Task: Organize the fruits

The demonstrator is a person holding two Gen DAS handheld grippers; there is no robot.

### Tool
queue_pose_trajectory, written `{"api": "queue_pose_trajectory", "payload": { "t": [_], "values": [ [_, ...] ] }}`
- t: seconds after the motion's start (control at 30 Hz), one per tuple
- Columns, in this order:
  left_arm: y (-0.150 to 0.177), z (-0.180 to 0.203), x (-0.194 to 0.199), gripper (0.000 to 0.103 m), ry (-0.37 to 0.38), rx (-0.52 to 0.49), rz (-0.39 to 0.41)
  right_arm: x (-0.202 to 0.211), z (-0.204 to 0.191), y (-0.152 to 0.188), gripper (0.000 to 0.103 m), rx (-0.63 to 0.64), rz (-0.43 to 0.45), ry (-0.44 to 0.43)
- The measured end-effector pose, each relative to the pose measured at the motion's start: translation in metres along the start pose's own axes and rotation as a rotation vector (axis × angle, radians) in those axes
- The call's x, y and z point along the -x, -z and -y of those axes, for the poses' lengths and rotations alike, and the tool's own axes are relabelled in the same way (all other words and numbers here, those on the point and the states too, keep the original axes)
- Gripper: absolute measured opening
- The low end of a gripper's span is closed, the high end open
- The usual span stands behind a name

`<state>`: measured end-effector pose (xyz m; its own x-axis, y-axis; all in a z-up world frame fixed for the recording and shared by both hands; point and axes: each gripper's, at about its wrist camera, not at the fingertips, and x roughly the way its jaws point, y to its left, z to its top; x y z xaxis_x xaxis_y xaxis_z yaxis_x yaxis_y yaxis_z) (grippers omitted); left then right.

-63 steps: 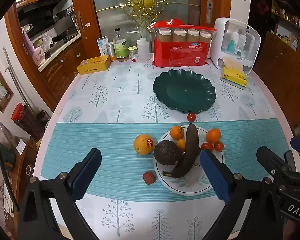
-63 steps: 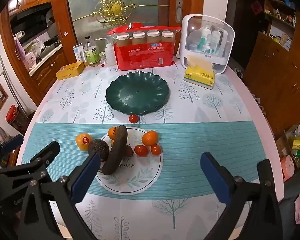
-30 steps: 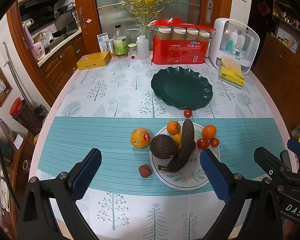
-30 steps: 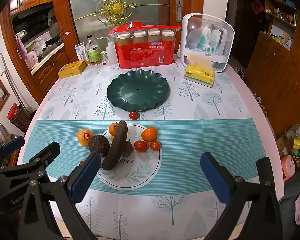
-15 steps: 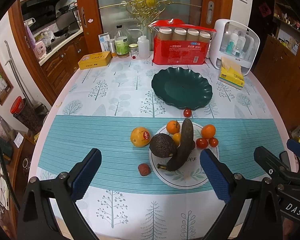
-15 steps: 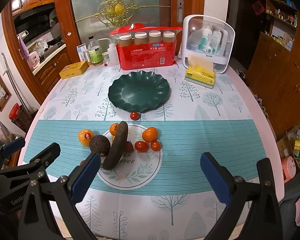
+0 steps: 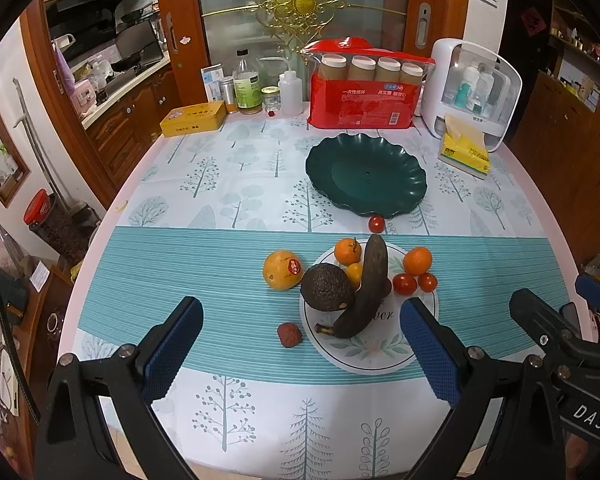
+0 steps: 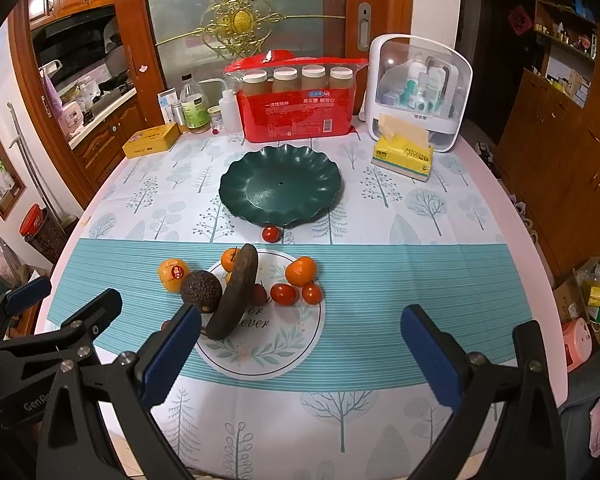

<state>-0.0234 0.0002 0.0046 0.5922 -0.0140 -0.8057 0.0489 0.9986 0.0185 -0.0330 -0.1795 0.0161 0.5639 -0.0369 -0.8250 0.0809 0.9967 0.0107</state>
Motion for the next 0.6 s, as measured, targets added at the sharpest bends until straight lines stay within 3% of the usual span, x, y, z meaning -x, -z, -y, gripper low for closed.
{"api": "queue_pose_trajectory", "payload": {
  "t": [0.6],
  "values": [
    [-0.004,0.006,0.002,0.098,-0.016,0.015,0.001,0.0,0.007,-0.003,0.1,0.009,0.013,-0.038]
  ]
}}
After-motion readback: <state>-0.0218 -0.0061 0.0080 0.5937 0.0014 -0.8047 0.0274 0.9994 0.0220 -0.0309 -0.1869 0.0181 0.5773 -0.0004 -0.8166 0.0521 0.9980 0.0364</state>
